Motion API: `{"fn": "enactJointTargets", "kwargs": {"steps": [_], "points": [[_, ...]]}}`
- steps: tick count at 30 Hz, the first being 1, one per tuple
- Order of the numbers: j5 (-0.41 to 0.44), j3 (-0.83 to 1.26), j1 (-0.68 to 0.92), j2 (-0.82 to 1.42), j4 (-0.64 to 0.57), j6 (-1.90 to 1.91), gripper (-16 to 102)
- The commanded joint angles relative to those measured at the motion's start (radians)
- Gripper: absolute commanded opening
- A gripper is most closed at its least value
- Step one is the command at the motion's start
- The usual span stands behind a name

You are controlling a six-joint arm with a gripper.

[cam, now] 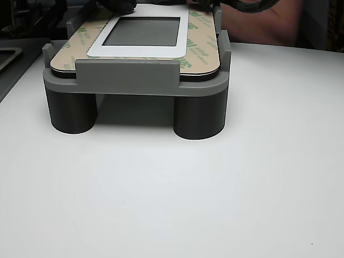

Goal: Peel off protective film from adhesive tape.

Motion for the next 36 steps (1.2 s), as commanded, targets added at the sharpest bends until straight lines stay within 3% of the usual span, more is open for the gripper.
{"fn": "enactJointTargets", "kwargs": {"steps": [1,36], "points": [[-0.005,-0.014,-0.003,0.028,-0.006,0.002,-10],[0.021,-0.049,0.054,-0.021,-0.023,0.014,-10]]}}
